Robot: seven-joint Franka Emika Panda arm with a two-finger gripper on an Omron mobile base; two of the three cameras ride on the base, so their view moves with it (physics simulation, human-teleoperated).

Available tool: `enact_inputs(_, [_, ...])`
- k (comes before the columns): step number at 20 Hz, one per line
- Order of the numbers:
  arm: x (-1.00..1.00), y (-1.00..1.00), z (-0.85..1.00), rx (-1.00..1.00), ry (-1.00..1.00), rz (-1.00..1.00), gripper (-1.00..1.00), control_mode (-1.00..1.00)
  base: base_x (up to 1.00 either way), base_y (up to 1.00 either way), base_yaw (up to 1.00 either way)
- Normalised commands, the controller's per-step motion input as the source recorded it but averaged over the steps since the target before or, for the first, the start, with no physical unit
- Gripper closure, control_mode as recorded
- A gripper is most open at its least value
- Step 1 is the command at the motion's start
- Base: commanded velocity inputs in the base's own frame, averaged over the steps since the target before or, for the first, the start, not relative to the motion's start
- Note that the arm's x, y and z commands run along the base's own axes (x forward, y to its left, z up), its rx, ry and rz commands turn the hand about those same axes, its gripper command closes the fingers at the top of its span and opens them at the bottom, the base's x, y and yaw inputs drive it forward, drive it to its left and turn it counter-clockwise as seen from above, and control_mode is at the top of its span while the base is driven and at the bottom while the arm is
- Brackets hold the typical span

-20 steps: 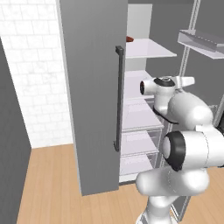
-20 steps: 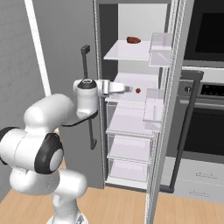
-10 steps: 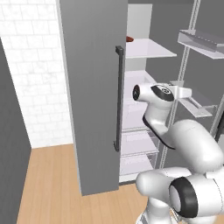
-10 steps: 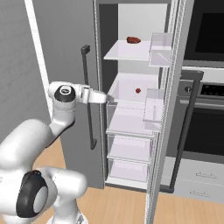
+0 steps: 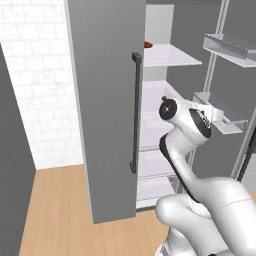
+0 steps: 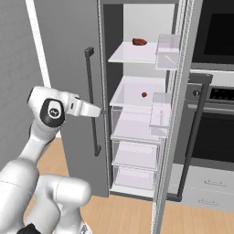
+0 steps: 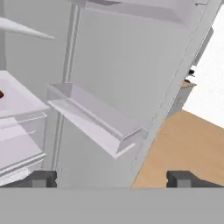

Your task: Take the strawberry from the fridge and place it on top of the pancake, located on the dining counter.

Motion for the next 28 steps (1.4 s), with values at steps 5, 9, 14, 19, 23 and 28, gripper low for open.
enact_inputs(5, [-0.6, 0.3, 0.0, 0.2, 0.08, 0.44, -1.0, -1.0, 0.0, 0.0, 0.0])
enact_inputs(9, [-0.11, 0.54, 0.0, 0.2, 0.1, 0.47, -1.0, -1.0, 0.0, 0.0, 0.0])
enact_inputs(14, [0.0, 0.57, 0.0, 0.19, 0.13, 0.47, -1.0, -1.0, 0.0, 0.0, 0.0])
enact_inputs(19, [0.0, 0.53, -0.11, 0.11, 0.04, 0.36, -1.0, -1.0, 0.0, 0.0, 0.0])
enact_inputs(23, [0.0, 0.55, -0.17, 0.0, 0.06, 0.04, -1.0, -1.0, 0.0, 0.0, 0.0])
enact_inputs(28, [0.0, 0.19, -0.12, 0.0, 0.03, 0.0, -1.0, 1.0, -0.05, -0.01, -0.07])
